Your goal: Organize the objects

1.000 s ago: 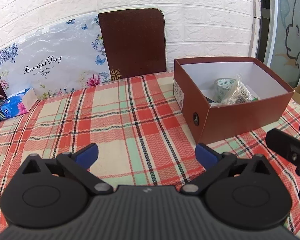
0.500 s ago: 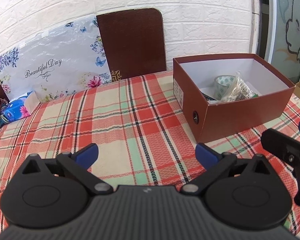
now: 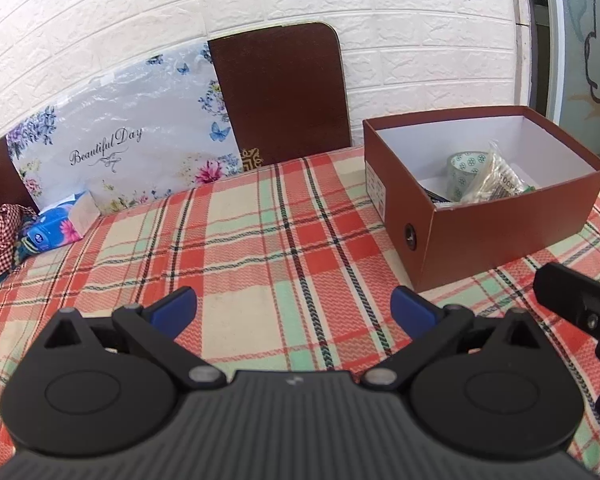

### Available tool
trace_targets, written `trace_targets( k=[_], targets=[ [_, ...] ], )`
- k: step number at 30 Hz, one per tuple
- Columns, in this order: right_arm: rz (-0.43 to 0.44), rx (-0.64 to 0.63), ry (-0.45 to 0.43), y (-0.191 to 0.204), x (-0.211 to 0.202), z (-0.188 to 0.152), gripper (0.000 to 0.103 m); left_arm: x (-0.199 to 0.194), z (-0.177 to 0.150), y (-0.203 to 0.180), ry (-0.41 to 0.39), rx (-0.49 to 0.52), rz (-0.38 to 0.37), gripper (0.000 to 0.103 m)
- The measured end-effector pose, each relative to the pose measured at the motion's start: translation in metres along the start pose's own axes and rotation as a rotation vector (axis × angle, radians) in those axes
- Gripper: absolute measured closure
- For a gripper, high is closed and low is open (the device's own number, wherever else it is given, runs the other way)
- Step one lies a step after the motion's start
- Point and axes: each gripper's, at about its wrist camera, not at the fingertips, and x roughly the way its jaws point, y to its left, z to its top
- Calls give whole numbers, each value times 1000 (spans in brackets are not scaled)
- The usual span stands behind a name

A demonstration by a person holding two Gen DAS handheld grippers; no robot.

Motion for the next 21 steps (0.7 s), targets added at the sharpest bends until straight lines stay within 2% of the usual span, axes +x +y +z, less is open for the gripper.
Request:
trace_targets(
  k=[10, 14, 21],
  targets=[
    [1, 11, 12, -3, 2, -2, 1, -1, -2, -4, -2, 26, -1, 0],
    [0, 19, 17, -4, 3, -3, 1, 1, -4, -10, 10, 66, 24, 0],
    [-4, 26, 21, -5, 4, -4, 1, 4, -5, -9, 38, 62, 21, 0]
  ],
)
